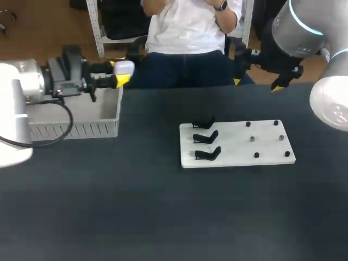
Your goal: Pick up each earbud case from the left stands, insert the matching earbuds, close the lid, and place the case in the box.
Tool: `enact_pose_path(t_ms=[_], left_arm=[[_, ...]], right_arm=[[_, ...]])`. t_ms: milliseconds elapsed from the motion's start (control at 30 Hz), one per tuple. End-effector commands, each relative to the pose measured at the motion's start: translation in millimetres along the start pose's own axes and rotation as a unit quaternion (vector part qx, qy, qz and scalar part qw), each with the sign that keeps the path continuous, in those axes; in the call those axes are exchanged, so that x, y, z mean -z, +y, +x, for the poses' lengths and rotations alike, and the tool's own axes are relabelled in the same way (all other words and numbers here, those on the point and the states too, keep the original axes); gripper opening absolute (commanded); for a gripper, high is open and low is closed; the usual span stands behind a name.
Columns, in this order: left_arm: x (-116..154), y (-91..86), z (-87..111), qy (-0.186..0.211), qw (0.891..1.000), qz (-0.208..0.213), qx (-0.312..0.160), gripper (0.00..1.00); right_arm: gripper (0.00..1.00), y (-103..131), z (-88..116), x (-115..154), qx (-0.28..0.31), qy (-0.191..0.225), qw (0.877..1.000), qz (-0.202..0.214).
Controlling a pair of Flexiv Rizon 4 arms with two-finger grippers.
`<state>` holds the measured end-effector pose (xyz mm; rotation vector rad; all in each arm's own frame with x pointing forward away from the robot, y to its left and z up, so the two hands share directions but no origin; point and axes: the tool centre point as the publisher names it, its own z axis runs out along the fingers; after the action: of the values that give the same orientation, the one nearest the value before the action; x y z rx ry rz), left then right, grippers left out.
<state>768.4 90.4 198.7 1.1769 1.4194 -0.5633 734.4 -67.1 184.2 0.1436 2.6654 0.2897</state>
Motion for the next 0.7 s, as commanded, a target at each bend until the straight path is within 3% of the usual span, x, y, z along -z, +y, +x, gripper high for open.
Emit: enact_pose_path(t_ms=[33,267,400,567,700], left_arm=[[40,11.9,13.4,0.009,0.999,-0.052,0.008,0.0],[44,42.5,61.2,0.031,0.997,-0.069,0.032,0.0],[42,54.1,89.5,0.038,0.994,-0.079,0.059,0.0],[33,64.7,113.7,0.048,0.995,-0.075,0.055,0.0],[28,71.7,144.1,0.065,0.992,-0.082,0.069,0.0]], right_arm=[[1.0,7,1,-5,-0.003,-0.017,1.0,0.004],[1.0,12,-1,-3,-0.008,-0.02,1.0,0.007],[1.0,12,1,-1,-0.009,-0.019,1.0,0.011],[1.0,7,2,-1,-0.007,-0.023,1.0,0.013],[1.0,5,5,-3,-0.003,-0.035,0.999,0.011]])
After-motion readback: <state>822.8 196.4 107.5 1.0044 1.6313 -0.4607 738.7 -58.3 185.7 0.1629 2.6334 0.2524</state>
